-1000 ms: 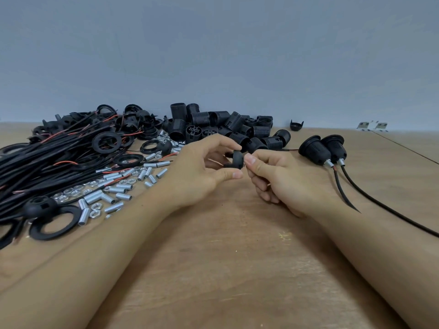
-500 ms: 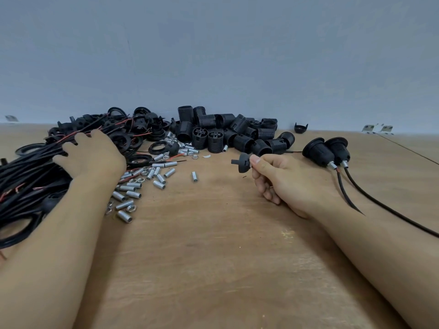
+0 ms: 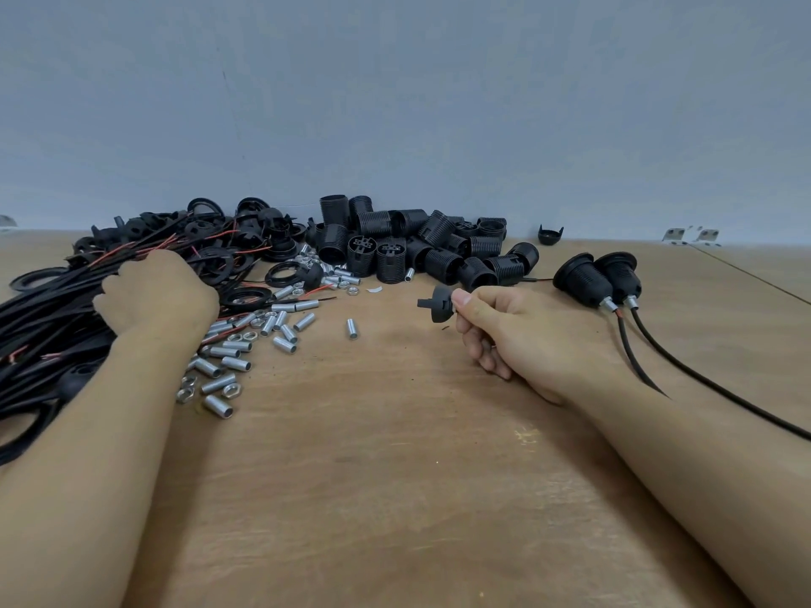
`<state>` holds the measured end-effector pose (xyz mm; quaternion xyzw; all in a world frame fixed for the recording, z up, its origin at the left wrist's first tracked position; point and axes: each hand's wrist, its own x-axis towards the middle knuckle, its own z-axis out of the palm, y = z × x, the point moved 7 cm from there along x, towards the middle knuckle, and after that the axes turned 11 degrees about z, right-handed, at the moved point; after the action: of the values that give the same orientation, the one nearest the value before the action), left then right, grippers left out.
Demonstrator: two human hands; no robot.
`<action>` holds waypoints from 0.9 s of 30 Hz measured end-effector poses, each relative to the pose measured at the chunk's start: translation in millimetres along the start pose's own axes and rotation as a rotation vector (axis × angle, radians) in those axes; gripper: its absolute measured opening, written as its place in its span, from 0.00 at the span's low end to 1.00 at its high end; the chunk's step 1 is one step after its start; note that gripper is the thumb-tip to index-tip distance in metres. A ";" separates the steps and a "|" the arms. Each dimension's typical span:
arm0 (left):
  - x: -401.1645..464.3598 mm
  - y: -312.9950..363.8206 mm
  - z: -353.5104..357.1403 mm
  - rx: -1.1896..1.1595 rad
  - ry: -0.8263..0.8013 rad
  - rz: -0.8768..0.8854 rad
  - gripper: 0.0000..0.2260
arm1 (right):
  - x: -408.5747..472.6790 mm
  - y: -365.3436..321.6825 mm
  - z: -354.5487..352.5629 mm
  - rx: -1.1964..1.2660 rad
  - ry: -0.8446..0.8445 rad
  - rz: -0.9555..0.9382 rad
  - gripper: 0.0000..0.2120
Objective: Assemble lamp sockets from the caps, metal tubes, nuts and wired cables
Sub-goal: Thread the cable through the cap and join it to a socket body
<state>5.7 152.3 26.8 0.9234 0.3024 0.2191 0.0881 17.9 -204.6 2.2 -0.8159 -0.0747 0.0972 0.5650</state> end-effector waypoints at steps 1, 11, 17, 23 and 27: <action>-1.8 1.1 -1.5 0.011 0.015 0.007 0.17 | 0.0 0.2 0.1 0.002 0.000 0.001 0.17; -65.0 100.2 -49.3 -0.438 0.600 0.842 0.07 | 1.9 -0.9 -3.5 0.092 0.013 -0.044 0.15; -130.9 153.1 -46.7 -0.552 0.633 1.420 0.04 | -1.3 -4.2 -0.4 0.079 -0.022 -0.083 0.09; -158.1 168.6 -39.0 -0.609 0.514 1.598 0.07 | -4.3 -8.3 -0.1 0.172 -0.056 -0.119 0.09; -159.9 175.6 -34.3 -0.608 0.365 1.623 0.13 | -4.1 -8.5 -1.1 0.276 -0.103 -0.111 0.07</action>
<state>-34.0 -82.9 52.9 0.7408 -0.5078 0.4288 0.0976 14.1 -203.5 10.9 -0.7190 -0.1343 0.1169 0.6718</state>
